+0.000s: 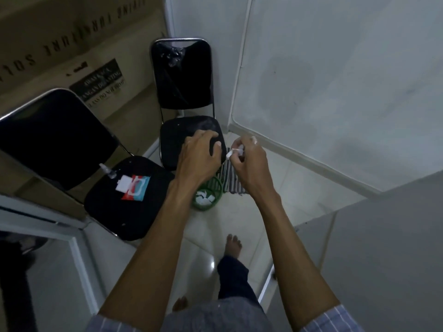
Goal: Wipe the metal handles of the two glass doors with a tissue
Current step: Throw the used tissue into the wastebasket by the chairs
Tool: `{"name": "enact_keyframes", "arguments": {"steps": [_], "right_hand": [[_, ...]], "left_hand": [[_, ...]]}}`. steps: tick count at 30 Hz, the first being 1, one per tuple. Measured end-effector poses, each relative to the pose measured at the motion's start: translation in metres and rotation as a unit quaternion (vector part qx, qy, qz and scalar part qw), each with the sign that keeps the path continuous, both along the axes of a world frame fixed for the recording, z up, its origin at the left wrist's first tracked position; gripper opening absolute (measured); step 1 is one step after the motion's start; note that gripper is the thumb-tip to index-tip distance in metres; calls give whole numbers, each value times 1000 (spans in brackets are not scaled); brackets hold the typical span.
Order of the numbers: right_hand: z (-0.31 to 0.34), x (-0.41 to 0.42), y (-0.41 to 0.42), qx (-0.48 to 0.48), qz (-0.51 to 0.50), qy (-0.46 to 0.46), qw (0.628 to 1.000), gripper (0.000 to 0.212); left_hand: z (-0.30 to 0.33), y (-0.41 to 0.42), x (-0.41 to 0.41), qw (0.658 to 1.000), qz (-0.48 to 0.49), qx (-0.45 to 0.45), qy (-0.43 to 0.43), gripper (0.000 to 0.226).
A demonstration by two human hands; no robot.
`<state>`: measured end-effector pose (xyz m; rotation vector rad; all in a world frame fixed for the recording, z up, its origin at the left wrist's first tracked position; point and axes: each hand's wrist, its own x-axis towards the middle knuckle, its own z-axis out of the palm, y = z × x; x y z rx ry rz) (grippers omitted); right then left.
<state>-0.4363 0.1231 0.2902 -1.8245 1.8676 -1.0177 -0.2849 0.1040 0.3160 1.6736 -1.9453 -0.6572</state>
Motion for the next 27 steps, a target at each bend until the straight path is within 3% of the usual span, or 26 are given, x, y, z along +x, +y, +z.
{"name": "enact_keyframes", "arguments": {"steps": [14,20,27], "right_hand": [[-40,-57,-152,61,115,41,991,5],[-91,-48,-185,80,121,36,989,5],[-192,-35,-214,71,96,20,993,7]], "left_hand": [[-56,-130,-51,996,72,52,1,37],[-103,-163,-41,997,50,66,-1,42],[-210,-189,-21,992,80,87,33,41]]}}
